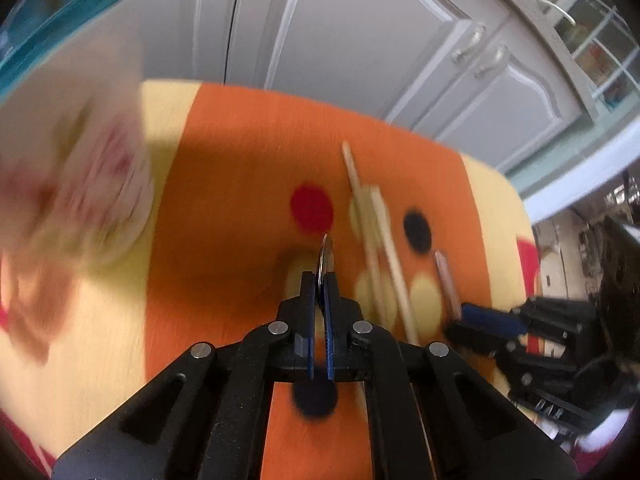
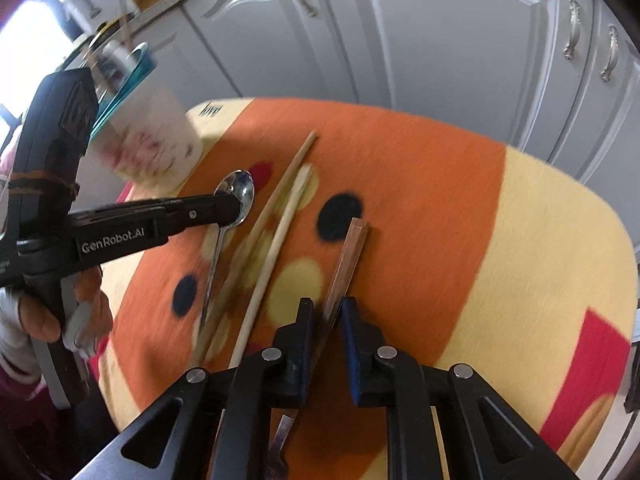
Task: Organize utensils
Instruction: 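Grasp a metal spoon with the left tool while the right tool grasps a brown chopstick, then lift the spoon with the left tool while the right tool lifts the chopstick toward the cup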
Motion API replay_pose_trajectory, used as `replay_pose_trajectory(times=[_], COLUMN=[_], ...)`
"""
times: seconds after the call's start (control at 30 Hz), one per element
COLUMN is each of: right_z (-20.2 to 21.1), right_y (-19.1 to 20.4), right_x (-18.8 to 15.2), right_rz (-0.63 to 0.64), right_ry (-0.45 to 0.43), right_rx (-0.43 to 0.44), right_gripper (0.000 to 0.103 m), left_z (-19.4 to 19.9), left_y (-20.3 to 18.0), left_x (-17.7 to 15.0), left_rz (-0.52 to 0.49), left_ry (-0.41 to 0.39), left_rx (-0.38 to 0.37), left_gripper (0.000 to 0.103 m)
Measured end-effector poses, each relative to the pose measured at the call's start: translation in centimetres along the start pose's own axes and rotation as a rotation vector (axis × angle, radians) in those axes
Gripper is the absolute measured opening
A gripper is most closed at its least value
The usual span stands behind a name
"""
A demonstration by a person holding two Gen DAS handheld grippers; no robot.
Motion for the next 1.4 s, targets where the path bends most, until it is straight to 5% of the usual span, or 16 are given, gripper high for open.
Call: replay_pose_trajectory(times=[0.23, 0.33, 0.47, 0.63, 0.87, 0.93, 1.4], right_z=[0.9, 0.3, -0.4, -1.2, -1.9, -1.7, 7.1], right_y=[0.9, 1.3, 1.8, 2.1, 2.5, 2.5, 5.5], right_x=[-3.2, -2.6, -1.1, 0.4, 1.5, 1.6, 0.0], right_rz=[-0.003, -0.008, -0.016, -0.014, 0.024, 0.027, 0.031], right_ry=[0.017, 0.013, 0.014, 0.016, 0.001, 0.004, -0.176], right_rx=[0.000, -0.021, -0.035, -0.058, -0.123, -0.108, 0.062], right_gripper=[0.013, 0.014, 0.027, 0.028, 0.013, 0.013, 0.010], left_z=[2.3, 2.5, 2.4, 2.0, 1.5, 1.4, 8.1], left_y=[0.8, 0.7, 0.9, 1.5, 0.5, 0.3, -0.8], left_x=[-4.5, -4.8, -4.8, -3.9, -3.3, -3.3, -2.5], left_rz=[-0.003, -0.019, -0.027, -0.018, -0.092, -0.102, -0.114], left_ry=[0.031, 0.032, 0.043, 0.039, 0.039, 0.050, -0.082], left_rx=[-0.018, -0.005, -0.011, -0.026, 0.001, 0.008, -0.028], left_gripper=[0.002, 0.003, 0.007, 0.014, 0.011, 0.004, 0.004])
Point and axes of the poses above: each gripper's, at about its wrist camera, not at the fingertips, and z roughly against the way its jaws point, y to its left, x to its top, the point moved 1 cm from there along -z, roughly the way its jaws point, and after that the axes turned 6 degrees about -z, right-handed, at the moved point
